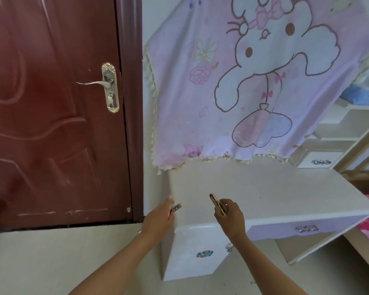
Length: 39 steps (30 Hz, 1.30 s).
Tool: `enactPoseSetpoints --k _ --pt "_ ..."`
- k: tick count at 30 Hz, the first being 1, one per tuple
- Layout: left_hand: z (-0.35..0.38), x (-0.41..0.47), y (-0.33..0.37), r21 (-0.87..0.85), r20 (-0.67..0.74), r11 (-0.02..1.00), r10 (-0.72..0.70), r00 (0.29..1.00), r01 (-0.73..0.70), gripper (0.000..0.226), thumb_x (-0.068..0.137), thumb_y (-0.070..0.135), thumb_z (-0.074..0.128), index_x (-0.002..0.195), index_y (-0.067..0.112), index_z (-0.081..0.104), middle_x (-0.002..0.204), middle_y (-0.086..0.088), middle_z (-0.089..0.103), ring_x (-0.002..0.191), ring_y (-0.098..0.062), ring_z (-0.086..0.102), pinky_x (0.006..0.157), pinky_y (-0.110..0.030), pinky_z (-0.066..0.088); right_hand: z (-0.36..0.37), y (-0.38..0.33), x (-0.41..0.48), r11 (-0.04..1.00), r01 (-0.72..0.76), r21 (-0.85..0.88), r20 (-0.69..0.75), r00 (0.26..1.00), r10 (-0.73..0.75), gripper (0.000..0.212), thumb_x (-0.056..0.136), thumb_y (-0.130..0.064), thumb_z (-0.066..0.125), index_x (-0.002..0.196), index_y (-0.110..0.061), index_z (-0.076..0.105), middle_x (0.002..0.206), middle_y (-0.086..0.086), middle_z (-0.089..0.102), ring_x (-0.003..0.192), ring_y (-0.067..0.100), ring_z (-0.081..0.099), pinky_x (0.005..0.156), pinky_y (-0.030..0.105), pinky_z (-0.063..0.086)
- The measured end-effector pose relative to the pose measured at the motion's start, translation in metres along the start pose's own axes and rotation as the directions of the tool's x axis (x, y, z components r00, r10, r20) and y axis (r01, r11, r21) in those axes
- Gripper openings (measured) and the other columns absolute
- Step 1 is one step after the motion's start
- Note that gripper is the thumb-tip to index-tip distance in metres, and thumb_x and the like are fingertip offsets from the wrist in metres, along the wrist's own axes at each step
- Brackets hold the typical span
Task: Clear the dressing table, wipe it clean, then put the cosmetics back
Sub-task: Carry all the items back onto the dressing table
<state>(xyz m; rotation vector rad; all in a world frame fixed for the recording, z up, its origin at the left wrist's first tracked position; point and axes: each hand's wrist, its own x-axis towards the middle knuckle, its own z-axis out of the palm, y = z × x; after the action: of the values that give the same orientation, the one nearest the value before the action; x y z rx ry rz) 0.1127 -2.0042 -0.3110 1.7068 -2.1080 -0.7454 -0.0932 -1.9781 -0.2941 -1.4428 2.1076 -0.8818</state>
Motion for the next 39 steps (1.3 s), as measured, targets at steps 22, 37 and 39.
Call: enactPoseSetpoints --k 22,37,39 --pt "0.065 0.224 0.012 0.228 0.083 0.967 -0.131 0.988 0.109 0.055 0.093 0.004 0.031 0.143 0.025 0.024 0.132 -0.007 0.034 0.119 -0.022 0.037 0.088 -0.028 0.041 0.035 0.016 0.193 0.999 -0.032 -0.032 0.067 0.997 0.034 0.028 0.08 -0.006 0.062 0.108 -0.011 0.059 0.09 0.002 0.051 0.071 0.012 0.047 0.059 0.018 0.032" --pt "0.077 0.212 0.0 0.188 -0.019 0.957 -0.224 0.974 0.223 0.048 0.093 0.021 0.04 0.14 0.019 0.029 0.13 -0.001 0.041 0.12 -0.021 0.036 0.097 -0.026 0.033 0.055 0.036 0.229 0.99 -0.071 0.119 0.144 0.988 0.054 0.025 0.08 -0.004 0.061 0.103 -0.01 0.06 0.092 0.008 0.055 0.082 0.021 0.052 0.068 0.025 0.035" --pt "0.077 0.206 -0.003 0.157 -0.024 0.961 -0.228 0.973 0.229 0.046 0.093 0.022 0.04 0.139 0.02 0.032 0.127 -0.001 0.043 0.117 -0.019 0.037 0.095 -0.025 0.036 0.059 0.038 0.222 0.992 -0.068 0.104 0.153 0.987 0.052 0.026 0.08 -0.003 0.06 0.105 -0.011 0.059 0.094 0.005 0.054 0.083 0.019 0.051 0.069 0.024 0.033"
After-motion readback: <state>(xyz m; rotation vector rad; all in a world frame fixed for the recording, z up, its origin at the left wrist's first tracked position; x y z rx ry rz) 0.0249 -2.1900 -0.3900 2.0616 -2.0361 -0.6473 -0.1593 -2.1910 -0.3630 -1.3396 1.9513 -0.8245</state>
